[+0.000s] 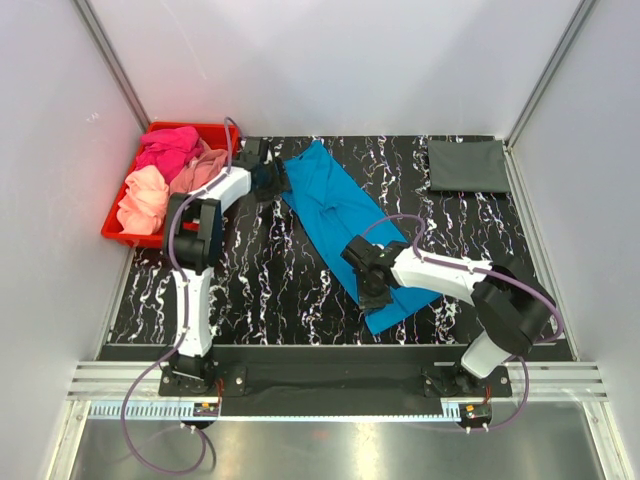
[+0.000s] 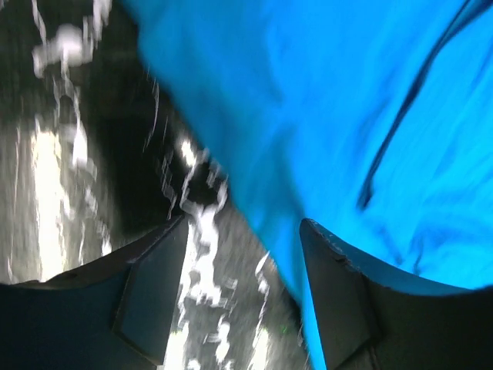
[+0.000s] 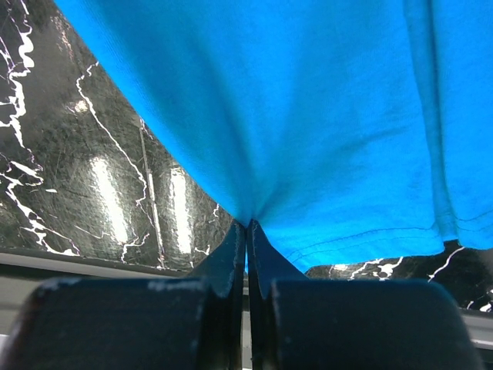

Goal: Fold and stack the t-shirts
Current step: Fold the tshirt

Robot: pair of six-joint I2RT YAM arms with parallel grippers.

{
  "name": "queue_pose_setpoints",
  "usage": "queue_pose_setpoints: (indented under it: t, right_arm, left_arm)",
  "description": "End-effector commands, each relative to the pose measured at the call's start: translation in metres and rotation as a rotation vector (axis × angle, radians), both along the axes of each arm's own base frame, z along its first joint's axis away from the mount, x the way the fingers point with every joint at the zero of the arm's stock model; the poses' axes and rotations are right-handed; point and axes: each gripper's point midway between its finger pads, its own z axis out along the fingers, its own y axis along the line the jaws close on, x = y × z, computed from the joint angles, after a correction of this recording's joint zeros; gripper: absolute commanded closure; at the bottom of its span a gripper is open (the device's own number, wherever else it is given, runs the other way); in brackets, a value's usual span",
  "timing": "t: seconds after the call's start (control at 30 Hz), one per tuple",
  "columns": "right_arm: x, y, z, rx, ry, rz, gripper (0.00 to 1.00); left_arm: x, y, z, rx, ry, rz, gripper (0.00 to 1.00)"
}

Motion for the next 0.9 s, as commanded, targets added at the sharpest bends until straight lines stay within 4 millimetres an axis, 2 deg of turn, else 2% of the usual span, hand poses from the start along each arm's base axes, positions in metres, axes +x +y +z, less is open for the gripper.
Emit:
queue_pose_setpoints:
  t: [0.0,0.07,0.13,0.17,0.2,0.33,0.43,0.47,0.57,0.63,0.67,0.7,0.77,0.83,0.87]
  right_arm:
    - [-0.002,0.007,0.005,0.045,-0.005,0.006,1.00]
    - [-0.002,0.006,0.004,0.046,-0.006,0.006,1.00]
    - [-0.002,0.007,0.005,0.052,-0.009,0.007,1.00]
    - [-0.001,0.008,0.005,0.053,-0.009,0.005,1.00]
    - [-0.002,0.007,0.004,0.048,-0.006,0.007,1.00]
    - [-0.002,0.007,0.003,0.048,-0.004,0.001,1.00]
    - [-0.008,0.009,0.005,0.074,0.019,-0.005,1.00]
    - [-0.008,0.011,0.006,0.087,0.017,-0.007,1.00]
    - [-0.004,0.021,0.007,0.134,0.004,-0.027,1.00]
    - [0.007,0.032,0.006,0.146,-0.013,-0.054,1.00]
    - [0.016,0.041,0.011,0.163,-0.028,-0.056,1.00]
    - [0.019,0.046,0.005,0.157,-0.014,-0.069,1.00]
    - [0.025,0.058,0.007,0.168,-0.022,-0.077,1.00]
    - [0.034,0.073,0.007,0.180,-0.026,-0.093,1.00]
    - [0.039,0.083,0.013,0.197,-0.038,-0.091,1.00]
  left_arm:
    - [0.033,-0.001,0.009,0.007,-0.097,0.030,0.35]
    - [0.038,-0.002,0.005,0.005,-0.104,0.036,0.38]
    - [0.044,-0.004,0.000,0.001,-0.106,0.037,0.45]
    - [0.046,-0.004,-0.003,0.001,-0.105,0.035,0.50]
    - [0.046,-0.004,-0.006,0.003,-0.092,0.036,0.63]
    - [0.052,-0.004,-0.012,0.009,-0.094,0.043,0.83]
    - [0.061,-0.008,-0.012,-0.011,-0.125,0.033,0.82]
    - [0.070,-0.011,-0.003,-0.024,-0.160,0.027,0.80]
    - [0.085,-0.024,0.004,-0.100,-0.191,0.002,0.74]
    - [0.093,-0.030,0.008,-0.124,-0.213,-0.006,0.72]
    - [0.095,-0.031,0.000,-0.134,-0.201,-0.011,0.72]
    - [0.105,-0.033,0.014,-0.148,-0.234,-0.013,0.72]
    - [0.111,-0.035,0.014,-0.169,-0.242,-0.018,0.72]
    - [0.118,-0.035,0.024,-0.188,-0.270,-0.024,0.70]
    - [0.119,-0.037,0.030,-0.201,-0.286,-0.035,0.64]
